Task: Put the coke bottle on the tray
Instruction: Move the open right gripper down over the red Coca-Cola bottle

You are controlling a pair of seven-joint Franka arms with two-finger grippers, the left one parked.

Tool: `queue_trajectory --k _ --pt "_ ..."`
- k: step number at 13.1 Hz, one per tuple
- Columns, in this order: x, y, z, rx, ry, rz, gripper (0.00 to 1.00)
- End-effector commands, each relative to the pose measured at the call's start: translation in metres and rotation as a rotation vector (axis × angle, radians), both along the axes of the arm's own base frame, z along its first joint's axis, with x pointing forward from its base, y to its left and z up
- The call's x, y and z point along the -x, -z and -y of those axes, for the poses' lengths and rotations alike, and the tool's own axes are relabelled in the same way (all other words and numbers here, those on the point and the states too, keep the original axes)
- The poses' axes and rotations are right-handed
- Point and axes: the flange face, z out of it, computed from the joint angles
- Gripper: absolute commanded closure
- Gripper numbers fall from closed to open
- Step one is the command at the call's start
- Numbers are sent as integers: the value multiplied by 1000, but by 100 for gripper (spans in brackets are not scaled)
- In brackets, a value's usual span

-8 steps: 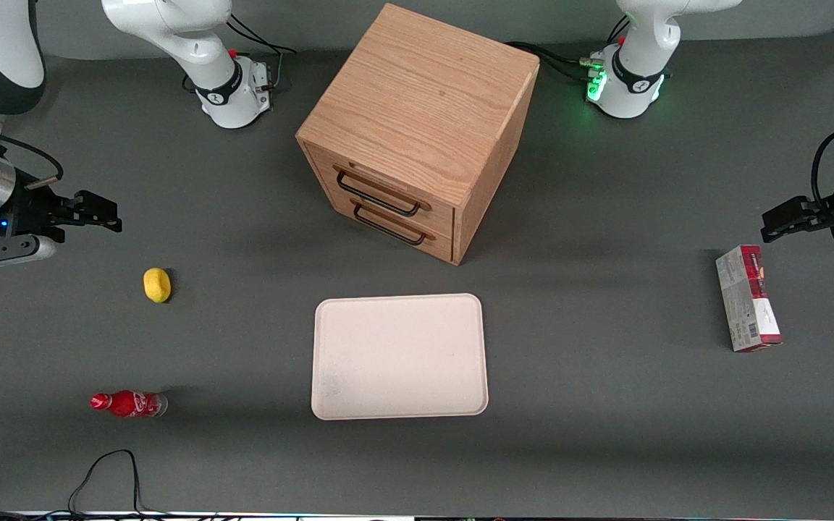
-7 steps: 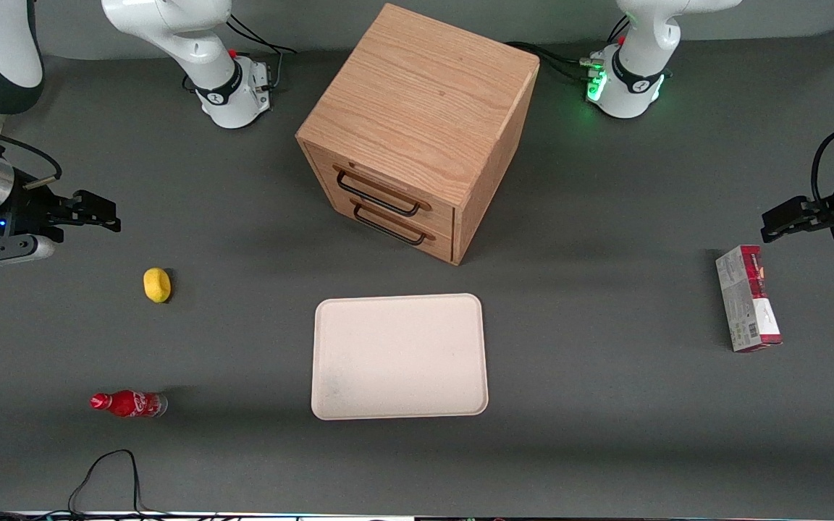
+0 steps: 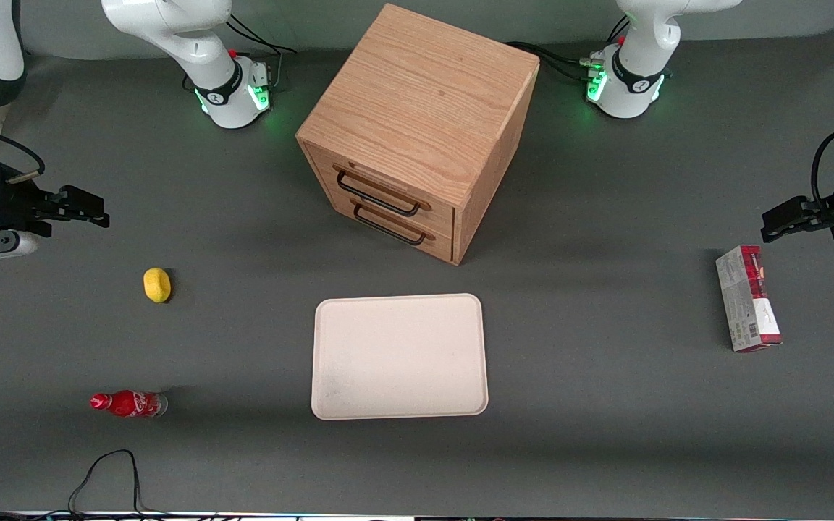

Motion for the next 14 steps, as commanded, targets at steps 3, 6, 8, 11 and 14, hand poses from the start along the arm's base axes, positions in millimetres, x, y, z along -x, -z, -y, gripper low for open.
queue_trajectory --k 3,6,8,11,14 --pt "-43 -10 19 20 50 37 0" --pt "-128 25 44 15 84 27 0" --pt "-162 73 64 -39 109 23 0" --pt "-176 87 75 -53 95 89 0" --pt "-182 113 81 -42 32 69 0"
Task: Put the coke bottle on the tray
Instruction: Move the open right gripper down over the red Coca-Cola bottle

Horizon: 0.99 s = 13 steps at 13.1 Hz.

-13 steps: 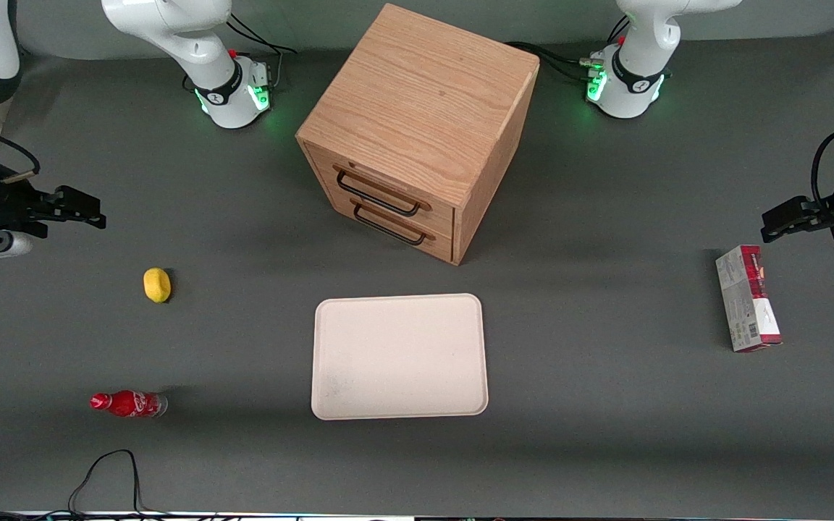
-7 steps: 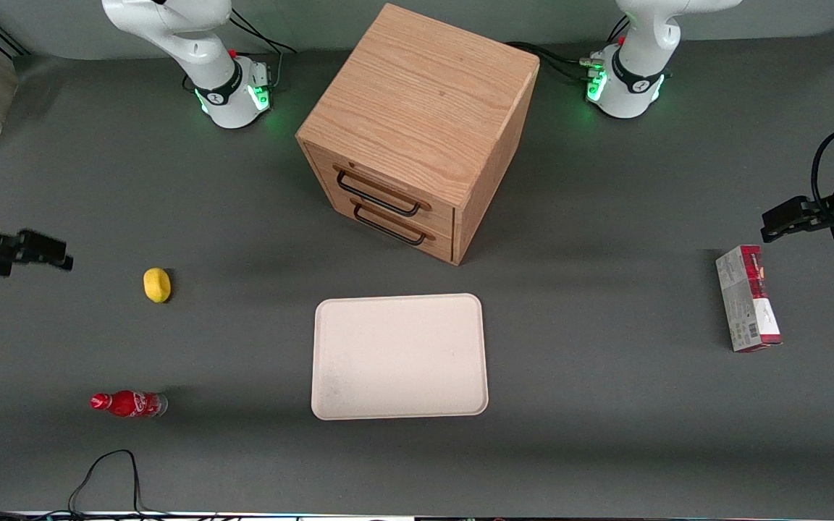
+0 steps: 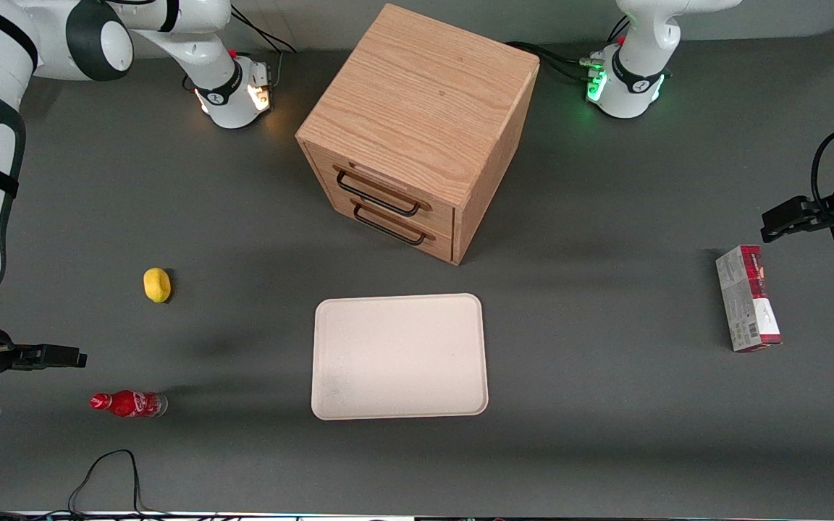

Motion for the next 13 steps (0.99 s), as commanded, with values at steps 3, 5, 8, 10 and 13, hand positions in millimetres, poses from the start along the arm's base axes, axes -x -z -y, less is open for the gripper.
queue_trajectory --k 3,5,8,10,13 --pt "-12 18 6 29 -71 25 0" --pt "-22 41 12 73 -99 40 0" --pt "-37 78 10 86 -100 82 0" --pt "-43 96 8 86 -102 101 0" --pt "-50 118 0 85 -85 114 0"
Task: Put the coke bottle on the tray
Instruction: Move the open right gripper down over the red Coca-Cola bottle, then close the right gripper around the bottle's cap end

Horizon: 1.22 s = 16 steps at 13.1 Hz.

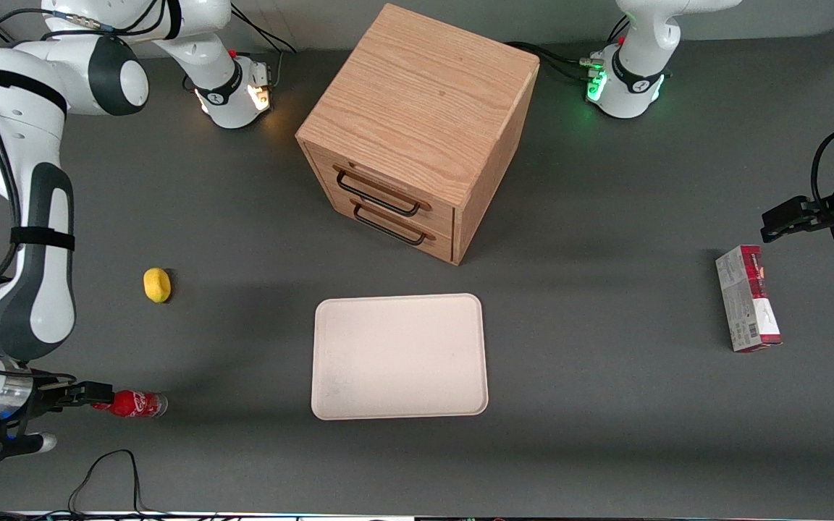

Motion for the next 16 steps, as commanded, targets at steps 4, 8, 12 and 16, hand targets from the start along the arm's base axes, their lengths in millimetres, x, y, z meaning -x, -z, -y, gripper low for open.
queue_trajectory --k 4,8,12,16 --pt "-6 14 -9 7 -7 7 0" --pt "-6 18 -9 7 -8 2 1" --pt "-4 19 -10 14 -13 -13 100" --pt "-3 26 -16 16 -16 -26 100"
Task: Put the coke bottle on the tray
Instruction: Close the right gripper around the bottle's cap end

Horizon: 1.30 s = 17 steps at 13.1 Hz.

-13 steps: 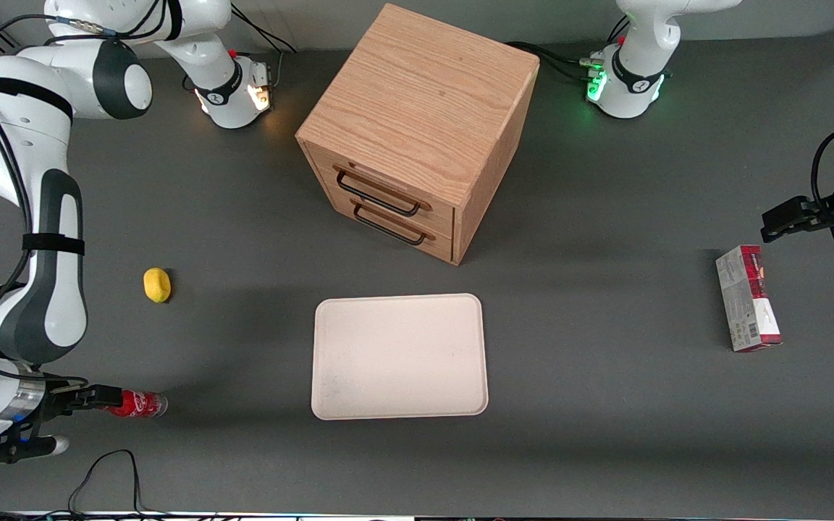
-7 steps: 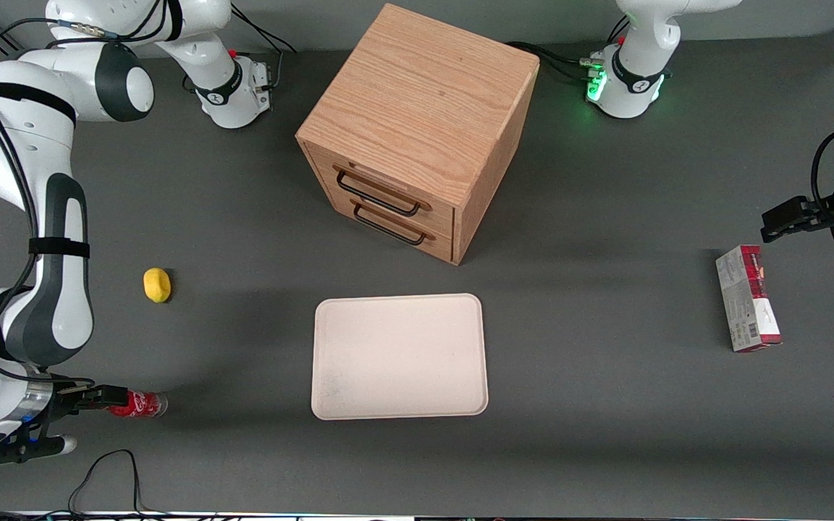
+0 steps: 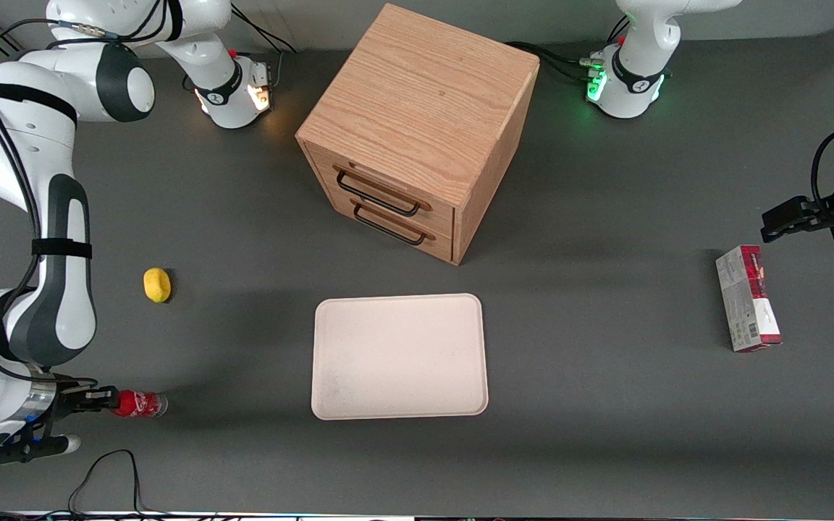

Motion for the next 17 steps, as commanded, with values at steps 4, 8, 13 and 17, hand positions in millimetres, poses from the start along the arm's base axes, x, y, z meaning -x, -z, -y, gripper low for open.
queue_trajectory --k 4,8,13,17 --pt "0 -8 -6 19 -3 -7 100" --pt "25 -72 -17 15 -7 -106 100" --pt "93 -200 -18 31 -18 -184 100" --pt "169 -233 -17 26 -18 -152 100"
